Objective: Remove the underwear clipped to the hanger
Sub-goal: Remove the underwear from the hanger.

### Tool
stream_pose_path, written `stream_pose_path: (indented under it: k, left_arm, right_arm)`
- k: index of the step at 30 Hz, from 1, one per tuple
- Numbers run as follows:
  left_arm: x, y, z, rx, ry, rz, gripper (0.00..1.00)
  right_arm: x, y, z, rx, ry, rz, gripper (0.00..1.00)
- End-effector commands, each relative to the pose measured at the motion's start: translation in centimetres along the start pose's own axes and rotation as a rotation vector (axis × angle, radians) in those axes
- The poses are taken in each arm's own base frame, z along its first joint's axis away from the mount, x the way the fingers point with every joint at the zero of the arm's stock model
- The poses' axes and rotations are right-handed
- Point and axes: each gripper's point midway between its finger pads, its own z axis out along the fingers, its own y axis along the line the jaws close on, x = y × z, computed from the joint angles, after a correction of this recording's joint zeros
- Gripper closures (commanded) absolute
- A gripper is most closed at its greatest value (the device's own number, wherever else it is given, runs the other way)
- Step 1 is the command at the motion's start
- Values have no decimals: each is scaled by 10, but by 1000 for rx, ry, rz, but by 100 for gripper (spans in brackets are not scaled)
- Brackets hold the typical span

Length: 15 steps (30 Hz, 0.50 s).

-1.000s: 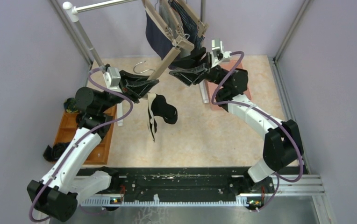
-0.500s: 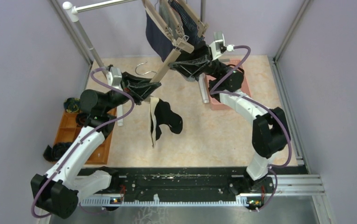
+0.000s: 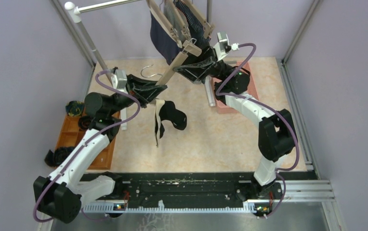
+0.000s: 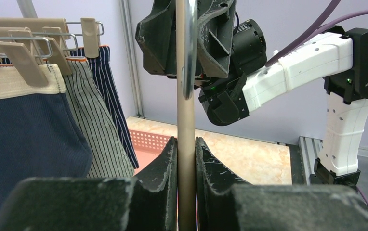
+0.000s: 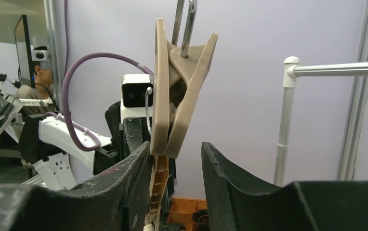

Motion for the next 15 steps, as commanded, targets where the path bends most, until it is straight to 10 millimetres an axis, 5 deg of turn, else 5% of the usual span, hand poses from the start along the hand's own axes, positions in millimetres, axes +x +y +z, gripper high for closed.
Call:
stream_pose_path:
  k: [1,15]
  left_arm:
    - [-23,-13,4,61,-76,79,100]
    - [-19,-10,9,67,-99,70,100]
  right_arm:
    - [-10,9,4,-33,-1,-29,58]
    - [-2,15,9,-56,25,-22,60]
